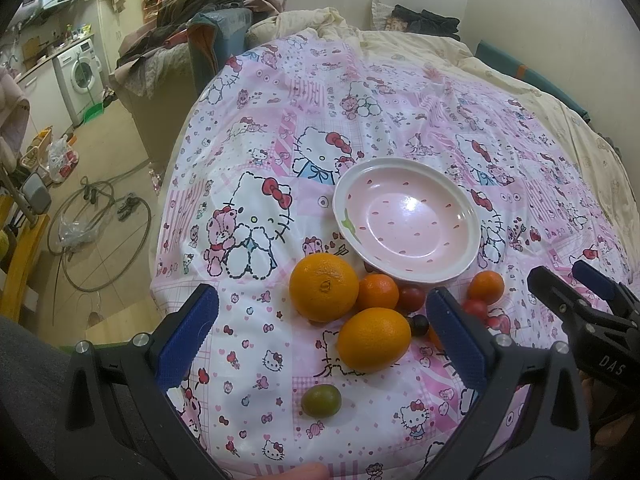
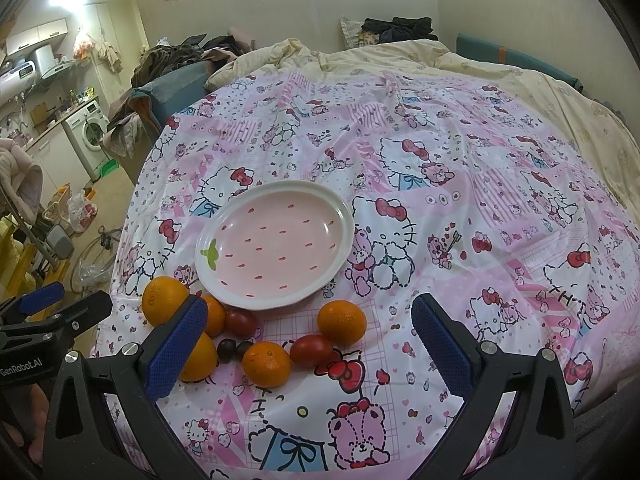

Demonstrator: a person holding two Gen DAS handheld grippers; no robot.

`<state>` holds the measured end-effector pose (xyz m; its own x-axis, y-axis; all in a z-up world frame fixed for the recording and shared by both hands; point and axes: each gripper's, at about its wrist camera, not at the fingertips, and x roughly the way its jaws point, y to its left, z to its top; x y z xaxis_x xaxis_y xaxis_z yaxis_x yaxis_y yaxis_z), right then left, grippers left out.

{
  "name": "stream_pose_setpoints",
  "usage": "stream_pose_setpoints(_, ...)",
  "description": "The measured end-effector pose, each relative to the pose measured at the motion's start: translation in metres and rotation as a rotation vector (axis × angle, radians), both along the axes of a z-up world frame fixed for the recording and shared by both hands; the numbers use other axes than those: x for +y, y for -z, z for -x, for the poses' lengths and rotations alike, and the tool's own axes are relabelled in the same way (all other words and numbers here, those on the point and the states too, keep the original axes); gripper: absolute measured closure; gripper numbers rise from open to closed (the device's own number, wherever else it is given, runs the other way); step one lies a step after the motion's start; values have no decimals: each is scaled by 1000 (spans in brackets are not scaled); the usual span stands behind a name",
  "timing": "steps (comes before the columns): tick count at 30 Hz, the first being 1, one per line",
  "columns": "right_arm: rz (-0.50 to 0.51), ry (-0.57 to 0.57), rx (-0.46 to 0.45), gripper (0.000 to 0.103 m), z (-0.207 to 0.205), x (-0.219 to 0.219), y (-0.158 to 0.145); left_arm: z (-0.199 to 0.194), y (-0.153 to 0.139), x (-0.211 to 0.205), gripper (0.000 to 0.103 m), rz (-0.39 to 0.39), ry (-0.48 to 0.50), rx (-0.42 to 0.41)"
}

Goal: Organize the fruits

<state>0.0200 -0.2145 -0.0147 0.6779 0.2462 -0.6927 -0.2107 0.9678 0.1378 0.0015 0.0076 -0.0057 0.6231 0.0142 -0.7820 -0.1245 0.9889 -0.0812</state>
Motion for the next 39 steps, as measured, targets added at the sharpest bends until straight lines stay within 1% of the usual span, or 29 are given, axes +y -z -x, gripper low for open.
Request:
stream_pose_setpoints(21,-1,1,1,0,0,0,0,1,0,0,1,-2,-1,6)
stream_pose_setpoints(26,-13,17,23,0,-2,-1,1,0,4,2,1,-1,-8,36)
stream_pose_setpoints(29,7,50,36,0,-4,-7,3,-3,12,3,1,-7,-18,94)
stream_pose_setpoints(31,17,81,52,0,-8,-14,4,-10,24,1,1,18,-13,175)
stream_pose_setpoints(34,-8,118,79,0,-12,-26,7,-21,42,-7,1,63,-2,282)
stream_pose_setpoints(35,-12,125,83,0,-12,-28,7,-26,49,-12,2,82,1,323)
stream_pose_setpoints(37,-18,135,88,0,-13,-33,6,-31,60,-23,4,112,23,372)
stream_pose_setpoints(38,-22,138,90,0,-13,-35,6,-34,66,-30,6,115,38,400)
stream_pose_setpoints(39,-27,141,91,0,-13,-37,6,-36,70,-35,11,109,45,410)
